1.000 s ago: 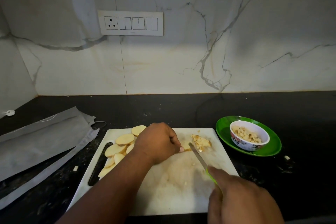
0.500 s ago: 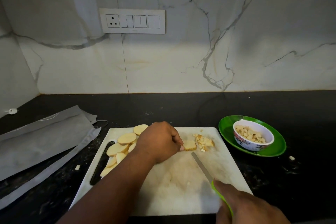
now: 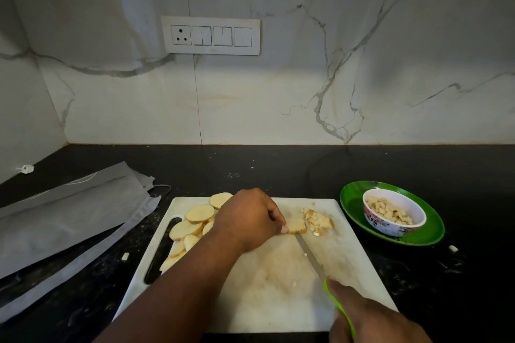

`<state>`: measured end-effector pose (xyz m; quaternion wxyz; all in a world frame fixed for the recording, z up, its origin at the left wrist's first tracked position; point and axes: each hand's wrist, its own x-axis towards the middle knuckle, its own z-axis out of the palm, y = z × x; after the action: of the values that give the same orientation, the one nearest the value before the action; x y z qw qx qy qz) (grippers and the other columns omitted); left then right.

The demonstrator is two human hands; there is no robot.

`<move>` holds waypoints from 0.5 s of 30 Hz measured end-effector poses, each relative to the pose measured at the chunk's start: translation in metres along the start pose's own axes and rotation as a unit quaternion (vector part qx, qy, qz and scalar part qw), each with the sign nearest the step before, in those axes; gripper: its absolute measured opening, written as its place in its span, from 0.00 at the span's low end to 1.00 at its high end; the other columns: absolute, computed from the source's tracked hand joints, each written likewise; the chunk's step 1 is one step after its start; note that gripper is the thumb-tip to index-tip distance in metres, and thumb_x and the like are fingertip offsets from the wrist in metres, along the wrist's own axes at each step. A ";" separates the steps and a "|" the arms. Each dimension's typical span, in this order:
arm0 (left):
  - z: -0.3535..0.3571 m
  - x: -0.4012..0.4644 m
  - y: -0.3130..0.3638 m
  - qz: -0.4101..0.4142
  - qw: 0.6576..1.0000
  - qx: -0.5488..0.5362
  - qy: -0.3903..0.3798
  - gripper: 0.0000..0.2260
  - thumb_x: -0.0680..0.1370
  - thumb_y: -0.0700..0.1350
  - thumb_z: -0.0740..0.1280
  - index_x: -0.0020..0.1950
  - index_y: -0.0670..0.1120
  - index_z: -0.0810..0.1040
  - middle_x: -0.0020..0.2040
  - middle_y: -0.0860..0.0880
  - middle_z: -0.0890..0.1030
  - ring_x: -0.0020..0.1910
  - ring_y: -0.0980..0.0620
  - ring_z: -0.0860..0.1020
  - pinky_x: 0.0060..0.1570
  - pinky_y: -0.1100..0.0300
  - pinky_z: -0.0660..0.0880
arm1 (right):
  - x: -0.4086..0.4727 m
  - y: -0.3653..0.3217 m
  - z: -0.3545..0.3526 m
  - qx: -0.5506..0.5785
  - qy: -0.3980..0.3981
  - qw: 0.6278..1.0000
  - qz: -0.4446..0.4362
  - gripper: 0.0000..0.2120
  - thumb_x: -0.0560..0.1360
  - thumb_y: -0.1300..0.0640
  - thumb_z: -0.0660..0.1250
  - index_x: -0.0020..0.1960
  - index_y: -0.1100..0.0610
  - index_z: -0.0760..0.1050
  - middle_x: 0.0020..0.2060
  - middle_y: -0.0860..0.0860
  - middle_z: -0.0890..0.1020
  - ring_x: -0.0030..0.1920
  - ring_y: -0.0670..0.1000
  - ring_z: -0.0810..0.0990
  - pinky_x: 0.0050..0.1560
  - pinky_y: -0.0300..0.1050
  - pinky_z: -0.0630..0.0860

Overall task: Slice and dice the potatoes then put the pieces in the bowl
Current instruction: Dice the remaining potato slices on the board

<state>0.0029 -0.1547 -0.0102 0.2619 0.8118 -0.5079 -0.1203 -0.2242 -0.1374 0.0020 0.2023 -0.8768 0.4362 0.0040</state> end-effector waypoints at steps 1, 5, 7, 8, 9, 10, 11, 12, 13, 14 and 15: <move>0.000 0.000 0.000 0.000 1.000 0.000 0.002 0.04 0.75 0.54 0.78 0.49 0.58 0.89 0.43 0.61 0.86 0.44 0.60 0.82 0.53 0.56 0.83 | -0.005 -0.001 -0.003 0.006 0.009 1.000 0.002 0.27 0.84 0.41 0.49 0.77 0.37 0.39 0.77 0.35 0.58 0.74 0.34 0.59 0.63 0.24 0.54; -0.002 -0.002 0.000 -0.006 1.000 0.005 0.013 0.04 0.74 0.56 0.79 0.45 0.57 0.89 0.42 0.61 0.85 0.44 0.60 0.81 0.51 0.56 0.83 | -0.011 -0.009 -0.006 -0.064 0.161 0.984 -0.034 0.20 0.80 0.38 0.51 0.71 0.27 0.54 0.65 0.35 0.73 0.66 0.37 0.71 0.62 0.28 0.64; -0.002 -0.003 0.001 -0.012 1.000 0.012 0.013 0.05 0.74 0.56 0.78 0.46 0.57 0.89 0.42 0.61 0.86 0.44 0.59 0.81 0.51 0.56 0.83 | 0.005 -0.010 0.000 -0.087 0.231 0.969 -0.024 0.22 0.73 0.42 0.56 0.67 0.29 0.67 0.54 0.39 0.81 0.56 0.41 0.80 0.55 0.35 0.74; -0.002 -0.003 0.001 -0.013 1.000 0.013 0.012 0.05 0.74 0.56 0.78 0.46 0.57 0.89 0.43 0.60 0.86 0.44 0.59 0.81 0.52 0.56 0.83 | 0.015 -0.009 0.003 -0.085 0.229 0.969 -0.022 0.25 0.72 0.43 0.57 0.69 0.32 0.68 0.53 0.41 0.82 0.55 0.44 0.81 0.55 0.38 0.75; -0.002 -0.004 0.002 -0.013 1.000 0.015 0.012 0.05 0.75 0.56 0.78 0.47 0.57 0.89 0.43 0.60 0.86 0.44 0.59 0.81 0.52 0.56 0.83 | 0.020 -0.013 0.005 -0.077 0.218 0.972 -0.030 0.26 0.74 0.44 0.57 0.72 0.34 0.65 0.55 0.42 0.81 0.57 0.45 0.80 0.56 0.39 0.74; -0.002 -0.004 0.002 -0.012 1.000 0.014 0.012 0.06 0.75 0.56 0.78 0.48 0.57 0.89 0.43 0.60 0.86 0.44 0.59 0.81 0.52 0.55 0.83 | 0.021 -0.015 0.008 -0.057 0.210 0.975 -0.038 0.26 0.76 0.45 0.56 0.74 0.35 0.62 0.58 0.43 0.80 0.59 0.45 0.78 0.59 0.39 0.73; -0.001 -0.005 0.002 -0.011 1.000 0.013 0.012 0.06 0.75 0.56 0.77 0.48 0.57 0.89 0.43 0.60 0.86 0.44 0.59 0.82 0.53 0.55 0.83 | 0.021 -0.015 0.010 -0.043 0.200 0.978 -0.041 0.26 0.77 0.45 0.56 0.75 0.35 0.60 0.60 0.43 0.79 0.61 0.45 0.77 0.60 0.39 0.72; -0.001 -0.004 0.002 -0.011 1.000 0.013 0.012 0.06 0.75 0.56 0.77 0.49 0.57 0.89 0.43 0.60 0.86 0.44 0.59 0.82 0.53 0.55 0.83 | 0.022 -0.015 0.009 -0.043 0.188 0.981 -0.038 0.26 0.78 0.44 0.56 0.75 0.34 0.59 0.60 0.42 0.78 0.62 0.44 0.77 0.60 0.37 0.71; -0.001 -0.003 0.002 -0.011 1.000 0.013 0.011 0.06 0.75 0.56 0.77 0.49 0.57 0.89 0.43 0.60 0.86 0.44 0.59 0.82 0.53 0.56 0.83 | 0.021 -0.013 0.010 -0.057 0.173 0.983 -0.028 0.25 0.78 0.43 0.55 0.75 0.33 0.58 0.61 0.41 0.78 0.62 0.43 0.76 0.60 0.36 0.70; -0.001 -0.003 0.002 -0.012 1.000 0.012 0.010 0.06 0.75 0.56 0.77 0.49 0.57 0.89 0.44 0.60 0.86 0.44 0.59 0.81 0.52 0.56 0.83 | 0.019 -0.008 0.010 -0.064 0.164 0.984 -0.027 0.25 0.78 0.42 0.55 0.74 0.31 0.58 0.62 0.40 0.77 0.63 0.42 0.75 0.61 0.33 0.69; -0.001 -0.002 0.002 -0.011 1.000 0.010 0.008 0.06 0.75 0.56 0.77 0.49 0.56 0.89 0.44 0.60 0.86 0.44 0.59 0.81 0.52 0.56 0.82 | 0.012 -0.006 0.009 -0.063 0.161 0.985 -0.023 0.23 0.79 0.41 0.54 0.73 0.29 0.57 0.64 0.38 0.76 0.65 0.40 0.74 0.62 0.32 0.67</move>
<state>0.0011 -0.1529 -0.0082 0.2562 0.8209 -0.4980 -0.1115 -0.2109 -0.1405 -0.0065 0.0741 -0.8868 0.4416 -0.1148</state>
